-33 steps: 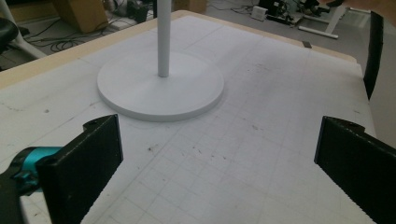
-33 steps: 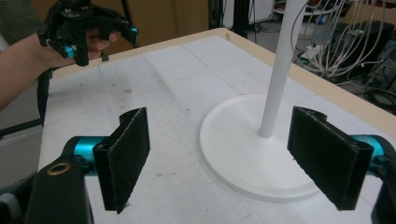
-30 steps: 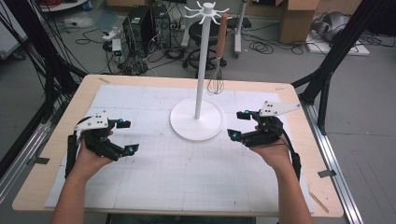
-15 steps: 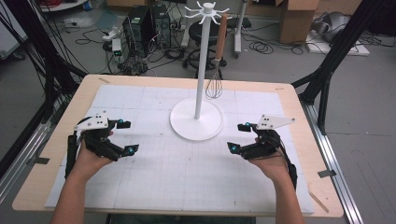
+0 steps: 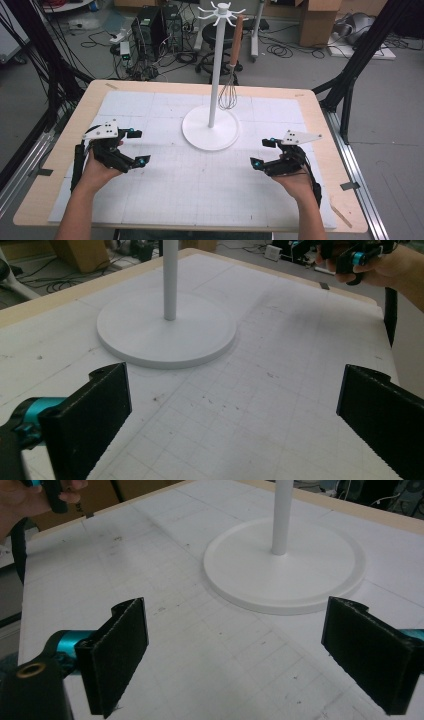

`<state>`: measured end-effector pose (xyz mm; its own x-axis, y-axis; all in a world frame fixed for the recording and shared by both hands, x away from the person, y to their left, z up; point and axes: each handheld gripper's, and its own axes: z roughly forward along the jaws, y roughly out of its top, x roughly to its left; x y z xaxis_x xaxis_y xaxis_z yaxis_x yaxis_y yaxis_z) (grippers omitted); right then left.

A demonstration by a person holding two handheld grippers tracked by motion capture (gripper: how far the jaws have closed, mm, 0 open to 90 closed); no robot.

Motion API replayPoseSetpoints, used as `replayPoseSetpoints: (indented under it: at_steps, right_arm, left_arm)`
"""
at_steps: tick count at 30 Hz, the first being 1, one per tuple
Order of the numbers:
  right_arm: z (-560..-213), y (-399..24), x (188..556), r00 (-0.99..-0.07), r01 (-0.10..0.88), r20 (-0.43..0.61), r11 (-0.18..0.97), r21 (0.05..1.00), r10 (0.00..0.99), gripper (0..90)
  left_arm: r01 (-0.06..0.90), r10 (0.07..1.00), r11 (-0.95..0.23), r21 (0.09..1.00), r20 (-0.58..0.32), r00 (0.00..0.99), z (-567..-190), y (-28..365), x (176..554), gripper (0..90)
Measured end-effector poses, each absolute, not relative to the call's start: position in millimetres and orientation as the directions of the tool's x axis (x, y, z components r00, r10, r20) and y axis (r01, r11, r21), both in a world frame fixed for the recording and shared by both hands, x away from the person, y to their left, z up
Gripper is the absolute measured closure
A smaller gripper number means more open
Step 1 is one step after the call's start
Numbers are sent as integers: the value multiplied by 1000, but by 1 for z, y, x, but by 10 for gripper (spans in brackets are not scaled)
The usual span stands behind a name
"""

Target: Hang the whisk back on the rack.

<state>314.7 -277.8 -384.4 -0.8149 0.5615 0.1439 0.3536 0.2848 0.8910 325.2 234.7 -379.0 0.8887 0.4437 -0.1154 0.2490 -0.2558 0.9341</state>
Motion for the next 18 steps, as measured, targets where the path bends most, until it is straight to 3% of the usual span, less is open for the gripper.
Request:
replayPoseSetpoints:
  at_steps: [18]
  right_arm:
    - [-387,-275,317,-811,361,138,301,883,568,107]
  left_arm:
    - [251,443,-260,932,-116,889,-380,235,326,17]
